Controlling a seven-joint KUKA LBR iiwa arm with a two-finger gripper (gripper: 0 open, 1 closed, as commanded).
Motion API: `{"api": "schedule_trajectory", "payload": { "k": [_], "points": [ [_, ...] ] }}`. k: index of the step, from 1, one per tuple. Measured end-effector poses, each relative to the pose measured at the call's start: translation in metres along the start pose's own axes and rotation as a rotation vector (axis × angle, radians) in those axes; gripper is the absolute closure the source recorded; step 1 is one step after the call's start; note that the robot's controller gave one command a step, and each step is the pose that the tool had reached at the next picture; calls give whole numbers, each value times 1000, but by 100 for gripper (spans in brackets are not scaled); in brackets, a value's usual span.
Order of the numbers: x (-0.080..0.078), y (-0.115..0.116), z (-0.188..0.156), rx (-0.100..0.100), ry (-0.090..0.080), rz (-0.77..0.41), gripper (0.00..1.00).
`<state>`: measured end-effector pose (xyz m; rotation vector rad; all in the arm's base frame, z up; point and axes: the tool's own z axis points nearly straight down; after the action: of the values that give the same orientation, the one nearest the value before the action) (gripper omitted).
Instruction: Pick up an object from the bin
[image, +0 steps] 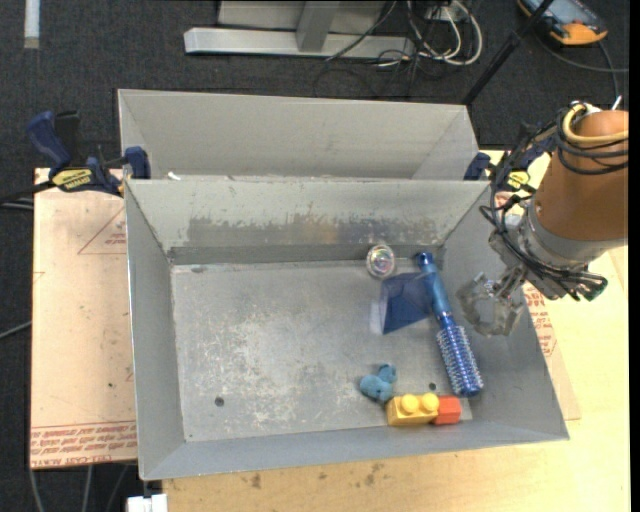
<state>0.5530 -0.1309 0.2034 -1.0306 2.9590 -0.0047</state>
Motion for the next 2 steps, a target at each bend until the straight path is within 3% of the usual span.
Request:
{"api": "schedule_trajectory", "payload": {
  "k": [1,2],
  "points": [
    [2,1,2,-5,4,1,100],
    [2,1,2,-5,4,1,0]
  ]
}}
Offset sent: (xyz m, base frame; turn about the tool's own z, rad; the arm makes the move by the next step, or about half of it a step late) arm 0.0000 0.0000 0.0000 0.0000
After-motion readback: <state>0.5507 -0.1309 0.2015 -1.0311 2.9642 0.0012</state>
